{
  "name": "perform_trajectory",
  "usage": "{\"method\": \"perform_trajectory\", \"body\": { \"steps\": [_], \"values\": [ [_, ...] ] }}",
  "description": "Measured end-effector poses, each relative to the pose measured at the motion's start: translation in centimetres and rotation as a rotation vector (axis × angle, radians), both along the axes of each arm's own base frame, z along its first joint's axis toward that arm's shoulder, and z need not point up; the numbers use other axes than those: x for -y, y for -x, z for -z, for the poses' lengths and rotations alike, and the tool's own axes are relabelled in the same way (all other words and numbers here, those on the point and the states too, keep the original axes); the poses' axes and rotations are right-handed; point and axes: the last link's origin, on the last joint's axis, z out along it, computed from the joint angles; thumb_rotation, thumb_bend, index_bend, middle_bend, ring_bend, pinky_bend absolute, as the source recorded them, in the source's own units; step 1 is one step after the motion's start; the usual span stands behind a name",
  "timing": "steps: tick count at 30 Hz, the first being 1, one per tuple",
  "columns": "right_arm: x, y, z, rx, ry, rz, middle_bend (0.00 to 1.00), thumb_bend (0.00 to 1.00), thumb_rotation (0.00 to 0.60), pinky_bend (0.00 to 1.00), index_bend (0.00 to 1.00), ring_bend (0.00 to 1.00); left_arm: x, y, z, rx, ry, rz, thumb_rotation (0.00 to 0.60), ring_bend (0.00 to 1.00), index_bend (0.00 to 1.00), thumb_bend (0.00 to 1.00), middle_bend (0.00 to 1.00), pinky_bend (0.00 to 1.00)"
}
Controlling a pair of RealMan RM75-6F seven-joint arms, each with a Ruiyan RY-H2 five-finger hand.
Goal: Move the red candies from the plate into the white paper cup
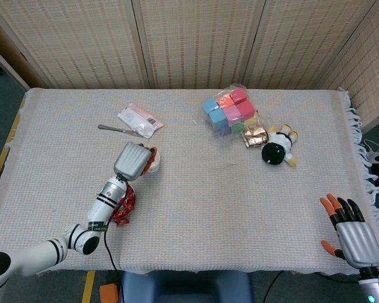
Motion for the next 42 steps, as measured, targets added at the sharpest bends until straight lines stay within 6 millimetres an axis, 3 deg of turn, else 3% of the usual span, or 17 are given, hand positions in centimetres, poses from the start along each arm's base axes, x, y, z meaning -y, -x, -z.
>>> {"method": "perform_trajectory", "body": {
  "steps": [5,14,18,29,35,38,42],
  "values": [
    [0.1,0.1,0.0,-0.002,0.002,0.004,0.00,0.11,0.600,0.00,0.00,0.00,-0.4,-0.1,0.5,-0.004,0.012,-0.011,0.600,0.58,0.60,0.55,0.61,0.98],
    [0.2,0.1,-0.1,0.000,0.018,0.013,0.00,0.11,0.600,0.00,0.00,0.00,-1.2,0.8,2.0,-0.082,0.045,-0.039,0.600,0.38,0.36,0.47,0.40,0.84],
    [0.2,0.1,-0.1,0.000,0.016,0.014,0.00,0.11,0.600,0.00,0.00,0.00,-1.2,0.8,1.7,-0.075,0.031,-0.044,0.600,0.35,0.27,0.45,0.33,0.84],
    [-0.1,-0.2,0.0,0.001,0.013,-0.005,0.00,0.11,0.600,0.00,0.00,0.00,0.3,1.0,0.1,-0.062,0.028,-0.031,0.600,0.35,0.24,0.44,0.30,0.84],
    [-0.3,-0.3,0.0,0.006,0.007,-0.015,0.00,0.11,0.600,0.00,0.00,0.00,2.6,1.8,-1.2,-0.029,0.038,-0.022,0.600,0.42,0.23,0.43,0.30,0.84],
    [-0.4,-0.3,0.0,0.007,-0.002,-0.018,0.00,0.11,0.600,0.00,0.00,0.00,5.2,3.0,-2.0,-0.010,0.068,-0.012,0.600,0.47,0.23,0.42,0.29,0.85],
    [-0.6,-0.6,0.1,0.011,-0.010,-0.036,0.00,0.11,0.600,0.00,0.00,0.00,10.2,6.1,-2.9,0.008,0.127,-0.011,0.600,0.52,0.23,0.41,0.29,0.88]
  ]
}}
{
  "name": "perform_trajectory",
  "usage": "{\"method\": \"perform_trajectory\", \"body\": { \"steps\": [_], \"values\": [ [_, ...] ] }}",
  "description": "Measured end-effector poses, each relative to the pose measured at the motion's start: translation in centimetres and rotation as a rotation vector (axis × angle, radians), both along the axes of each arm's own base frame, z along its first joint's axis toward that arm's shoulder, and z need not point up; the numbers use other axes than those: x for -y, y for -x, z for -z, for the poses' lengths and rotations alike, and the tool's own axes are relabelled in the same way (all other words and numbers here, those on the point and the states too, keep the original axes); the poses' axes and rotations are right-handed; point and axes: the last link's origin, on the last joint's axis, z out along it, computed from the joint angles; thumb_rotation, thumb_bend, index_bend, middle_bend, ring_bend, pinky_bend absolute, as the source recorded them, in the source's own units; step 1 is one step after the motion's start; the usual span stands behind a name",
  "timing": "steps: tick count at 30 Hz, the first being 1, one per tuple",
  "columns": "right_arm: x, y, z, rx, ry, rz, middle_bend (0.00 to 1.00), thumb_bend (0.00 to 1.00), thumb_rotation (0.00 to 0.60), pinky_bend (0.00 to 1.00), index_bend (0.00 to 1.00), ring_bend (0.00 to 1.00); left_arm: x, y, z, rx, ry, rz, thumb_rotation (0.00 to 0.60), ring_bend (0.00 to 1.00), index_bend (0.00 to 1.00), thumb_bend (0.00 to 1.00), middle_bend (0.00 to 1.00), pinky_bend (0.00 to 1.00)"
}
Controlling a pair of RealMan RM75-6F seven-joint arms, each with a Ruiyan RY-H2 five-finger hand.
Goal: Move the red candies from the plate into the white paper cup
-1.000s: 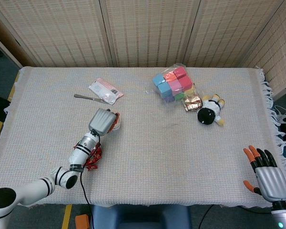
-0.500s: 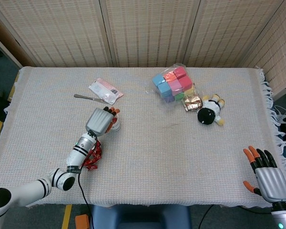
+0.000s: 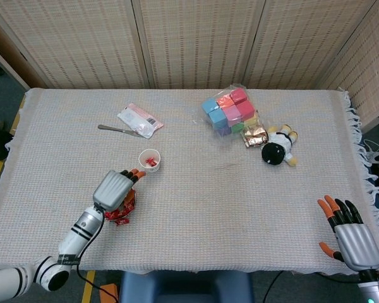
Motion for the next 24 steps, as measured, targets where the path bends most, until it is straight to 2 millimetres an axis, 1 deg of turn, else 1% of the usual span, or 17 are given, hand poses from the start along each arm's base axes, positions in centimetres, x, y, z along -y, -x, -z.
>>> {"method": "perform_trajectory", "body": {
  "steps": [6,9,12,14,18,24],
  "values": [
    [-0.5,-0.4,0.2,0.002,-0.018,-0.029,0.00,0.11,0.600,0.00,0.00,0.00,6.9,4.8,-0.4,0.032,0.055,-0.029,0.600,0.57,0.22,0.40,0.31,0.90],
    [-0.7,-0.5,0.4,-0.001,-0.030,-0.037,0.00,0.11,0.600,0.00,0.00,0.00,8.5,6.9,-0.3,0.007,0.054,-0.067,0.600,0.57,0.18,0.40,0.26,0.91],
    [-0.8,-0.6,0.5,-0.002,-0.035,-0.044,0.00,0.11,0.600,0.00,0.00,0.00,8.7,8.4,-0.4,-0.023,0.038,-0.110,0.600,0.57,0.13,0.39,0.21,0.92],
    [-0.9,-0.7,0.5,-0.002,-0.035,-0.047,0.00,0.11,0.600,0.00,0.00,0.00,8.5,9.0,-0.4,-0.032,0.026,-0.138,0.600,0.58,0.08,0.39,0.16,0.93],
    [-0.9,-0.7,0.6,-0.005,-0.037,-0.048,0.00,0.11,0.600,0.00,0.00,0.00,7.6,10.2,-0.6,-0.052,-0.020,-0.185,0.600,0.59,0.01,0.38,0.10,0.94],
    [-0.8,-0.6,0.6,-0.007,-0.031,-0.042,0.00,0.11,0.600,0.00,0.00,0.00,6.6,11.2,0.0,-0.058,-0.025,-0.232,0.600,0.60,0.00,0.37,0.08,0.94]
  ]
}}
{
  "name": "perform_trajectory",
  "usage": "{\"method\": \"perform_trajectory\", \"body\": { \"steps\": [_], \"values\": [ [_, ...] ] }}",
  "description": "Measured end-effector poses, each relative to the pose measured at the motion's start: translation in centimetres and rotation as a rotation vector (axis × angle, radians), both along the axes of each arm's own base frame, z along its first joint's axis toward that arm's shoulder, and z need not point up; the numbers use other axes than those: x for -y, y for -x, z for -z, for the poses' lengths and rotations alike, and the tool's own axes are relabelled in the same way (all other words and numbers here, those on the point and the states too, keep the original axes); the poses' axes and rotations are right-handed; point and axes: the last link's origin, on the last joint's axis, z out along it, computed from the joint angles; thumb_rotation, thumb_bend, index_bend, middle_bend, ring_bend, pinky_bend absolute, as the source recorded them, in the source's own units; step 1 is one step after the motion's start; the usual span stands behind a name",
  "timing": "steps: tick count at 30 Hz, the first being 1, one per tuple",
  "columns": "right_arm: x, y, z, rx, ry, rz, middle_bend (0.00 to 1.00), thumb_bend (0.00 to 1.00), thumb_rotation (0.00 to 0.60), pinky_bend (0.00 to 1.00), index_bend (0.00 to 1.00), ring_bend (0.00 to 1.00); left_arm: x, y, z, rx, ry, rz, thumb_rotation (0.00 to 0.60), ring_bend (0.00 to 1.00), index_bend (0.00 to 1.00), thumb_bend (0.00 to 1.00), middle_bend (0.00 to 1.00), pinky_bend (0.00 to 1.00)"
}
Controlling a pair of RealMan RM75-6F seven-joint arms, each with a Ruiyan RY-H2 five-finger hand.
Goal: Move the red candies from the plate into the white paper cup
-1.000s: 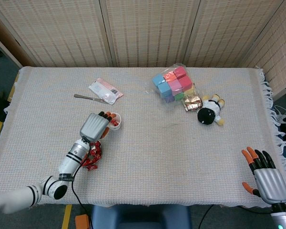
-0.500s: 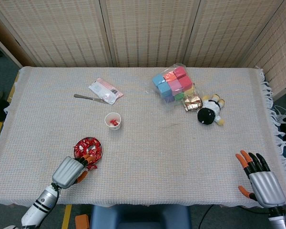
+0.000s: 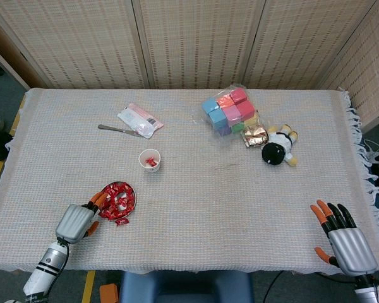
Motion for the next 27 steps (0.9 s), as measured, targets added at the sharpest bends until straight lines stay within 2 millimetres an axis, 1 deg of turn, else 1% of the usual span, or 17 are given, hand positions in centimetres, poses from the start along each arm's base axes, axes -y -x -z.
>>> {"method": "perform_trajectory", "body": {
  "steps": [6,12,15,18,23,27],
  "values": [
    [0.1,0.0,0.0,-0.002,0.004,0.002,0.00,0.11,0.600,0.00,0.00,0.00,-0.6,-0.2,0.8,0.011,0.024,-0.014,0.600,0.60,0.01,0.37,0.10,0.95],
    [0.1,0.1,-0.1,-0.002,0.008,0.004,0.00,0.11,0.600,0.00,0.00,0.00,-1.1,-0.7,1.2,0.023,0.028,-0.007,0.600,0.62,0.11,0.37,0.21,0.96],
    [0.1,0.1,-0.1,-0.002,0.011,0.004,0.00,0.11,0.600,0.00,0.00,0.00,-1.1,-0.9,1.3,0.037,0.030,-0.005,0.600,0.62,0.16,0.37,0.25,0.97],
    [0.1,0.1,-0.1,-0.002,0.010,0.004,0.00,0.11,0.600,0.00,0.00,0.00,-1.1,-0.9,1.5,0.040,0.038,-0.009,0.600,0.63,0.19,0.37,0.26,0.97],
    [0.0,0.1,-0.1,-0.002,0.012,0.003,0.00,0.11,0.600,0.00,0.00,0.00,-1.3,-1.0,1.8,0.056,0.041,-0.018,0.600,0.64,0.22,0.37,0.26,0.98],
    [0.1,0.1,-0.1,-0.003,0.010,0.004,0.00,0.11,0.600,0.00,0.00,0.00,-1.4,-1.2,1.9,0.064,0.041,-0.013,0.600,0.64,0.28,0.37,0.28,0.99]
  ]
}}
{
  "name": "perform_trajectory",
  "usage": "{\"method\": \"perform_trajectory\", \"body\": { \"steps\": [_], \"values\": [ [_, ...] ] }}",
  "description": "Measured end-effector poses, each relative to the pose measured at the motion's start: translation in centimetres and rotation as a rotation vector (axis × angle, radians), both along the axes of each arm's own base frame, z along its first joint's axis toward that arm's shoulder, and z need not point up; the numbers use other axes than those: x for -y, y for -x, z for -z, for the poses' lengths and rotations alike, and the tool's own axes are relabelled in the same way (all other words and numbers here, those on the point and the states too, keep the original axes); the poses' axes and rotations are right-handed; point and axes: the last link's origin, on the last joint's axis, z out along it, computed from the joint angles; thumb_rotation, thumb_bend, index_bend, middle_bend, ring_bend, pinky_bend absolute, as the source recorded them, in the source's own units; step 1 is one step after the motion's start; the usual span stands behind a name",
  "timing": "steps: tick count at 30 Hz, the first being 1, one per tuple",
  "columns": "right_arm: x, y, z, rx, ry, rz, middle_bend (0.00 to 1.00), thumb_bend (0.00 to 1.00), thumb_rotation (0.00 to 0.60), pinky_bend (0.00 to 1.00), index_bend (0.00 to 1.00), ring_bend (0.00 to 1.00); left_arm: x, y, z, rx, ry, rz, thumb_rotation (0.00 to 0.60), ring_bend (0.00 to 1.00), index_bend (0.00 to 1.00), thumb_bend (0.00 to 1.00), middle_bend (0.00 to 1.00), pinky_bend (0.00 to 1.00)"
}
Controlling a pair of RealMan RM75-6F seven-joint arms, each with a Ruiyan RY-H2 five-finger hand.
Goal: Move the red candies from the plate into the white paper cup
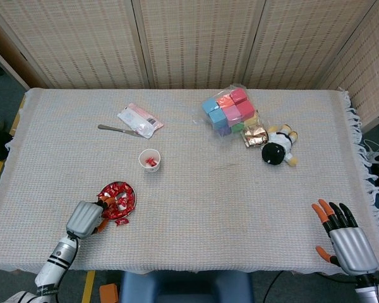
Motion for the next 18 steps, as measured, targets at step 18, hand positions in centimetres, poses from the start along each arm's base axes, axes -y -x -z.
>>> {"method": "perform_trajectory", "body": {
  "steps": [18],
  "values": [
    [0.04,0.06,0.08,-0.004,-0.003,0.006,0.00,0.11,0.600,0.00,0.00,0.00,-0.54,0.13,0.34,0.009,-0.007,0.007,0.600,0.67,0.45,0.37,0.45,1.00]
  ]
}}
